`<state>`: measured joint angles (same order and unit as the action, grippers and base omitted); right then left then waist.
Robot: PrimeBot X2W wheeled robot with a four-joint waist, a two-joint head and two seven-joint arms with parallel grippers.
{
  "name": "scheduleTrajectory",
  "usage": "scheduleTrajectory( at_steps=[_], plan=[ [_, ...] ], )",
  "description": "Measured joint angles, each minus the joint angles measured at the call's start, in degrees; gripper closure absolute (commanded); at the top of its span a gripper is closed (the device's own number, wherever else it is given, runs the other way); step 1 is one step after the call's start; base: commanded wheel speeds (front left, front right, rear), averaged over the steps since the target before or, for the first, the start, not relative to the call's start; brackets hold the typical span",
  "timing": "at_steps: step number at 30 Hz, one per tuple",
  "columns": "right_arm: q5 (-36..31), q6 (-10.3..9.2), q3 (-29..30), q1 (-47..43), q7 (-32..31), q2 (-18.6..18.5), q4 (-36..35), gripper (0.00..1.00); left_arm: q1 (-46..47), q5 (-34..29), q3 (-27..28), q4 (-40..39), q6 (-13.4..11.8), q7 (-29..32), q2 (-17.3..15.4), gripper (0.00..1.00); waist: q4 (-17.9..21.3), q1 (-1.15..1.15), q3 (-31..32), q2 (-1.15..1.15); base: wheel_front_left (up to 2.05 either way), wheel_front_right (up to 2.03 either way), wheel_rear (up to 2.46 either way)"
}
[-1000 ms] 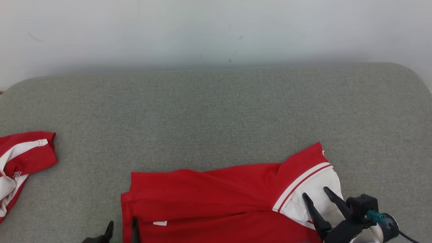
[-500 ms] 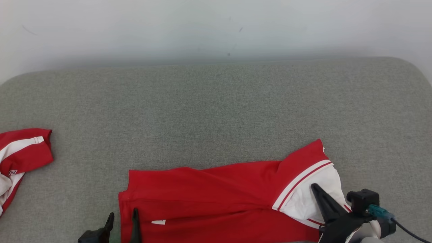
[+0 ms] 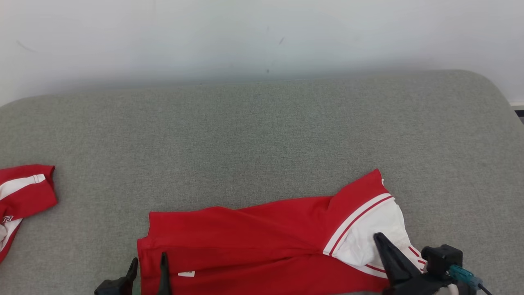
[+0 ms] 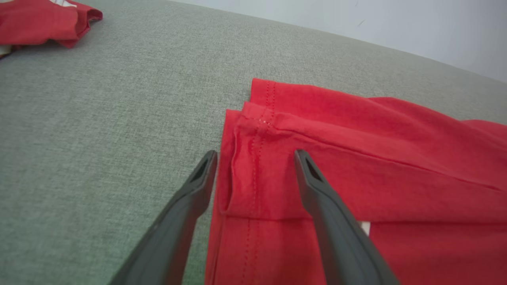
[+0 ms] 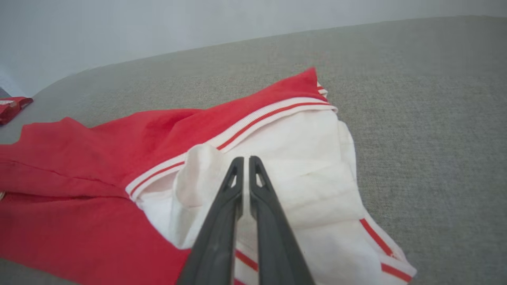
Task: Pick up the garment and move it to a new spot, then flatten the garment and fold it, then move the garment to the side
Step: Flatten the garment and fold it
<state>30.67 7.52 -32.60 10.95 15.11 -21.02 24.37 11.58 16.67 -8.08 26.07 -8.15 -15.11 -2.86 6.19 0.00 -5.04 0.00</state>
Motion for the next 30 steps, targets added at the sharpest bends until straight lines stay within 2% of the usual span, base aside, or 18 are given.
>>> scheduleTrajectory(
  at_steps=[4, 6, 7, 8, 9, 10, 11, 12, 15, 17, 18, 19, 20, 23, 28, 29, 30],
  plan=[
    [1.2, 0.0, -2.0, 0.5, 0.0, 0.4, -2.5, 1.0, -0.1, 0.0, -0.1, 0.1, 0.1, 0.0, 0.0, 0.0, 0.1, 0.0, 0.3, 0.0, 0.0, 0.0, 0.0],
    [1.9, 0.0, -3.1, 1.3, 0.0, 0.4, -3.1, 0.95, -0.1, 0.0, -0.4, 0.2, 0.3, 0.0, 0.0, 0.0, 0.0, 0.0, 0.3, 0.0, 0.0, 0.0, 0.0],
    [3.1, 0.0, -4.4, 2.3, 0.0, 0.2, -3.0, 0.83, -0.1, 0.0, -0.7, 0.3, 0.4, 0.0, 0.0, 0.0, -0.3, 0.0, 0.4, 0.0, 0.0, 0.0, 0.0],
    [3.5, 0.0, -5.1, 2.6, 0.0, 0.1, -2.7, 0.48, -0.1, 0.0, -0.8, 0.2, 0.4, 0.0, 0.0, 0.0, -0.5, 0.0, 0.5, 0.0, 0.0, 0.0, 0.0],
    [4.1, 0.0, -5.5, 2.7, 0.0, 0.1, -2.4, 0.48, -0.1, 0.0, -1.0, 0.2, 0.4, 0.0, 0.0, 0.0, -0.7, 0.0, 0.5, 0.0, 0.0, 0.0, 0.0],
    [4.7, 0.0, -5.8, 2.7, 0.0, 0.1, -2.1, 0.26, -0.1, 0.0, -1.1, 0.2, 0.4, 0.0, 0.0, 0.0, -0.9, 0.0, 0.6, 0.0, 0.0, 0.0, 0.0],
    [5.0, 0.0, -6.4, 3.0, 0.0, 0.0, -1.7, 0.09, -0.2, 0.0, -1.1, 0.2, 0.4, 0.0, 0.0, 0.0, -1.1, 0.0, 0.6, 0.0, 0.0, 0.0, 0.0],
    [5.2, 0.0, -6.8, 3.5, 0.0, 0.0, -1.3, 0.07, -0.4, 0.0, -1.1, 0.3, 0.2, 0.0, 0.0, 0.0, -1.2, 0.0, 0.6, 0.0, 0.0, 0.0, 0.0],
    [6.1, 0.0, -7.9, 4.1, 0.0, 0.1, -0.3, 0.15, -0.9, 0.2, -1.1, 0.5, 0.0, 0.0, 0.0, 0.0, -1.5, 0.0, 0.7, 0.0, 0.0, 0.0, 0.0],
    [7.0, 0.0, -8.7, 4.1, 0.0, 0.1, 0.6, 0.3, -0.9, 0.2, -1.0, 0.5, 0.0, 0.0, 0.0, 0.0, -1.6, 0.0, 0.6, 0.0, 0.0, 0.0, 0.0],
    [7.0, 0.0, -9.1, 4.1, 0.0, 0.1, 1.0, 0.44, -0.9, 0.3, -1.1, 0.5, 0.0, 0.0, 0.0, 0.0, -1.6, 0.0, 0.6, 0.0, 0.0, 0.0, 0.0],
    [7.1, 0.0, -9.3, 4.2, 0.0, 0.1, 1.3, 0.5, -0.9, 0.3, -1.1, 0.5, 0.0, 0.0, 0.0, 0.0, -1.6, 0.0, 0.6, 0.0, 0.0, 0.0, 0.0],
    [7.3, 0.0, -9.4, 4.4, 0.0, 0.1, 1.8, 0.52, -0.9, 0.4, -1.1, 0.5, 0.0, 0.0, 0.0, 0.0, -1.6, 0.0, 0.6, 0.0, 0.0, 0.0, 0.0],
    [7.7, 0.0, -9.6, 4.8, 0.0, 0.1, 2.6, 0.5, -0.9, 0.4, -1.1, 0.5, 0.0, 0.0, 0.0, 0.0, -1.4, 0.0, 0.5, 0.0, 0.0, 0.0, 0.0],
    [8.1, 0.0, -9.9, 4.8, 0.0, 0.3, 4.2, 0.55, -0.9, 0.4, -1.3, 0.5, 0.0, 0.0, 0.0, 0.0, -1.2, 0.0, 0.4, 0.0, 0.0, 0.0, 0.0],
    [8.2, 0.0, -9.9, 4.8, 0.0, 0.4, 4.4, 0.6, -0.9, 0.4, -1.4, 0.5, 0.0, 0.0, 0.0, 0.0, -1.2, 0.0, 0.3, 0.0, 0.0, 0.0, 0.0],
    [8.2, 0.0, -9.9, 4.8, 0.0, 0.5, 4.5, 0.72, -0.9, 0.4, -1.4, 0.5, 0.0, 0.0, 0.0, 0.0, -1.2, 0.0, 0.3, 0.0, 0.0, 0.0, 0.0]
  ],
)
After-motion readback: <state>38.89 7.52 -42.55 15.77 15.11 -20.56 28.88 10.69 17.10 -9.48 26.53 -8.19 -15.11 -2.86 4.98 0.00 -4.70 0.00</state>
